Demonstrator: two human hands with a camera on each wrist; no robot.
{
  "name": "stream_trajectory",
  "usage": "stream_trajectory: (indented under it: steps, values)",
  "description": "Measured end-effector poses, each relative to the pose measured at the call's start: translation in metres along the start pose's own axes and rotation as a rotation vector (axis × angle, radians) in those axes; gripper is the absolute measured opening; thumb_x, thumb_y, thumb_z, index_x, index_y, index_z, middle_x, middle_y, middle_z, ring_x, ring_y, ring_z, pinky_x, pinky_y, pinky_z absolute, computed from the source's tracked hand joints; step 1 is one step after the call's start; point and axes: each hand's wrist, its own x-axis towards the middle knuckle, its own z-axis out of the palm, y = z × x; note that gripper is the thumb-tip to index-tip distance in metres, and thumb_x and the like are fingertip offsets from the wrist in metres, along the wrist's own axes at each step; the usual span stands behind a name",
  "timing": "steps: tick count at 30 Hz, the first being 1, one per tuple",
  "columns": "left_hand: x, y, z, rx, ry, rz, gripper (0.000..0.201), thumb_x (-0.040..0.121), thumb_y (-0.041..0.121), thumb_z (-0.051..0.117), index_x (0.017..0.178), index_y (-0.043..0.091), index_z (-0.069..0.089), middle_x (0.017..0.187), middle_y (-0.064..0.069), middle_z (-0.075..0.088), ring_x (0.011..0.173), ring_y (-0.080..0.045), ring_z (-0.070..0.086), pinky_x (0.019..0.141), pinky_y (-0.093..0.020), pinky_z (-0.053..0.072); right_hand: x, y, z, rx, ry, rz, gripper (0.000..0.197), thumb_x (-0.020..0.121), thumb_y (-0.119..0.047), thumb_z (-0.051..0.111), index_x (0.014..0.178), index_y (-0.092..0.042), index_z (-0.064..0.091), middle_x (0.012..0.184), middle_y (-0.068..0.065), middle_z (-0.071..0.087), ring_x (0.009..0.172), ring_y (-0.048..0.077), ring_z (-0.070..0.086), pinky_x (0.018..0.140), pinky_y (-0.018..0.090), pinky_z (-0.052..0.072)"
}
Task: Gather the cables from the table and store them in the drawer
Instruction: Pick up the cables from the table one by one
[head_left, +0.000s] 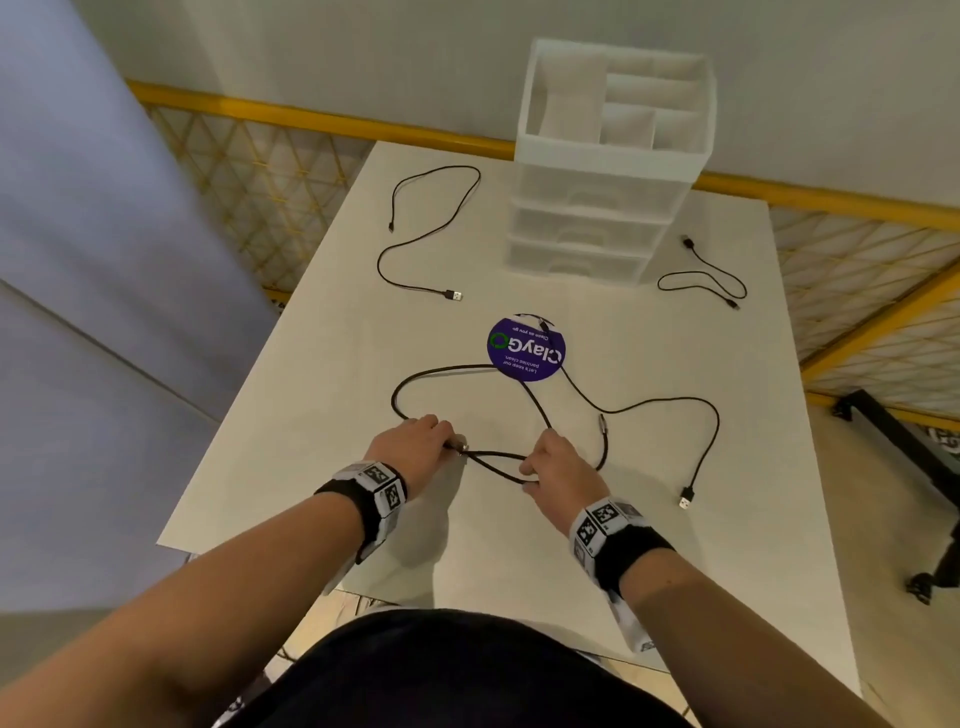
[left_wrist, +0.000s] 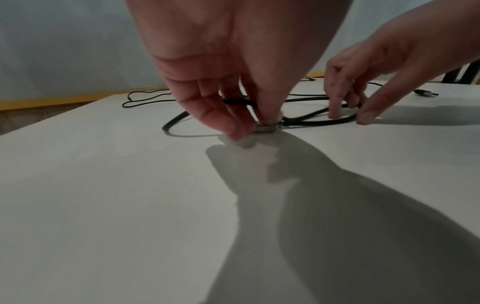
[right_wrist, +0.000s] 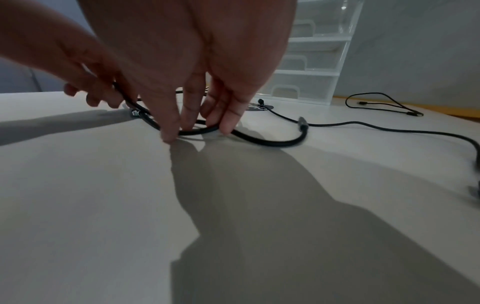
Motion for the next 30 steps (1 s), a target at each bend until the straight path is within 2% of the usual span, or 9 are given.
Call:
stream_trajectory:
  steps: [4, 7, 9, 14, 17, 19, 23, 27, 30]
  values:
    - [0.012, -0.010, -0.011, -0.054, 0.081, -0.054, 0.027, 0.097, 0.032, 0.035, 0.110, 0.020, 0.055, 0.113, -0.004, 0.060, 0.101, -0.027, 0.059, 0.076, -0.035, 0.044, -0.003, -0.001, -0.007, -0.038, -0.023, -0.041, 0.015, 0.083, -0.019, 0.059, 0.094, -0.013, 0.068, 0.105, 0.004, 0.058, 0.107, 0.021, 0.050, 0.093, 0.032, 0.047]
    - [0.018, -0.016, -0.018, -0.110, 0.171, -0.114, 0.023, 0.098, 0.024, 0.037, 0.108, 0.015, 0.056, 0.112, -0.006, 0.056, 0.095, -0.028, 0.060, 0.068, -0.034, 0.040, -0.006, -0.002, -0.022, 0.126, 0.002, 0.036, 0.008, 0.075, -0.027, 0.058, 0.080, -0.025, 0.052, 0.089, -0.003, 0.053, 0.086, 0.019, 0.054, 0.078, 0.034, 0.051]
    - [0.016, -0.019, -0.022, -0.108, 0.163, -0.163, 0.023, 0.098, 0.024, 0.038, 0.109, 0.015, 0.056, 0.113, -0.006, 0.056, 0.094, -0.029, 0.060, 0.068, -0.035, 0.041, -0.009, 0.001, -0.031, 0.301, 0.070, 0.110, 0.010, 0.075, -0.032, 0.054, 0.079, -0.027, 0.046, 0.086, -0.002, 0.051, 0.072, 0.021, 0.056, 0.069, 0.036, 0.052]
    - [0.009, -0.001, -0.029, -0.064, 0.021, -0.138, 0.040, 0.098, 0.041, 0.029, 0.109, 0.021, 0.061, 0.112, -0.003, 0.058, 0.099, -0.026, 0.060, 0.078, -0.036, 0.045, -0.011, 0.006, -0.047, 0.630, 0.249, 0.205, 0.005, 0.089, -0.022, 0.047, 0.090, -0.025, 0.044, 0.078, 0.010, 0.065, 0.069, 0.028, 0.061, 0.064, 0.044, 0.051]
    - [0.014, 0.036, -0.044, -0.415, 0.034, -0.071, 0.054, 0.096, 0.053, 0.021, 0.108, 0.024, 0.064, 0.103, 0.003, 0.066, 0.092, -0.018, 0.060, 0.082, -0.034, 0.044, -0.004, -0.005, -0.050, 0.743, 0.242, 0.212, 0.005, 0.094, -0.019, 0.048, 0.098, -0.021, 0.046, 0.082, 0.004, 0.069, 0.079, 0.019, 0.066, 0.067, 0.032, 0.051]
    - [0.020, 0.061, -0.055, -0.687, 0.082, -0.059, 0.051, 0.094, 0.056, 0.026, 0.111, 0.022, 0.060, 0.098, 0.005, 0.068, 0.090, -0.017, 0.061, 0.084, -0.035, 0.044, -0.001, -0.015, -0.047, 0.792, 0.218, 0.188, 0.006, 0.095, -0.019, 0.050, 0.100, -0.021, 0.048, 0.084, 0.001, 0.069, 0.077, 0.012, 0.065, 0.068, 0.024, 0.046]
    - [0.035, 0.090, -0.064, -0.982, 0.182, -0.091, 0.036, 0.094, 0.033, 0.049, 0.123, 0.012, 0.048, 0.079, 0.002, 0.065, 0.082, -0.020, 0.061, 0.086, -0.040, 0.048, -0.002, -0.019, -0.047, 0.729, 0.260, 0.150, 0.012, 0.090, -0.018, 0.060, 0.102, -0.014, 0.062, 0.086, -0.005, 0.064, 0.075, 0.004, 0.058, 0.065, 0.006, 0.040]
    - [0.036, 0.105, -0.071, -1.290, 0.099, -0.052, 0.020, 0.099, 0.016, 0.038, 0.119, 0.016, 0.042, 0.067, -0.002, 0.047, 0.061, -0.017, 0.052, 0.071, -0.034, 0.052, -0.020, 0.004, -0.052, 0.591, 0.352, 0.131, 0.017, 0.089, -0.012, 0.057, 0.100, -0.018, 0.069, 0.100, -0.005, 0.065, 0.087, -0.002, 0.048, 0.077, 0.006, 0.035]
    - [0.036, 0.113, -0.070, -1.309, 0.112, -0.031, 0.019, 0.100, 0.016, 0.035, 0.118, 0.021, 0.040, 0.064, -0.001, 0.040, 0.053, -0.013, 0.038, 0.058, -0.027, 0.048, -0.036, 0.041, -0.054, 0.399, 0.394, 0.211, 0.034, 0.086, 0.002, 0.047, 0.104, -0.018, 0.068, 0.111, 0.002, 0.062, 0.100, 0.014, 0.049, 0.091, 0.023, 0.039]
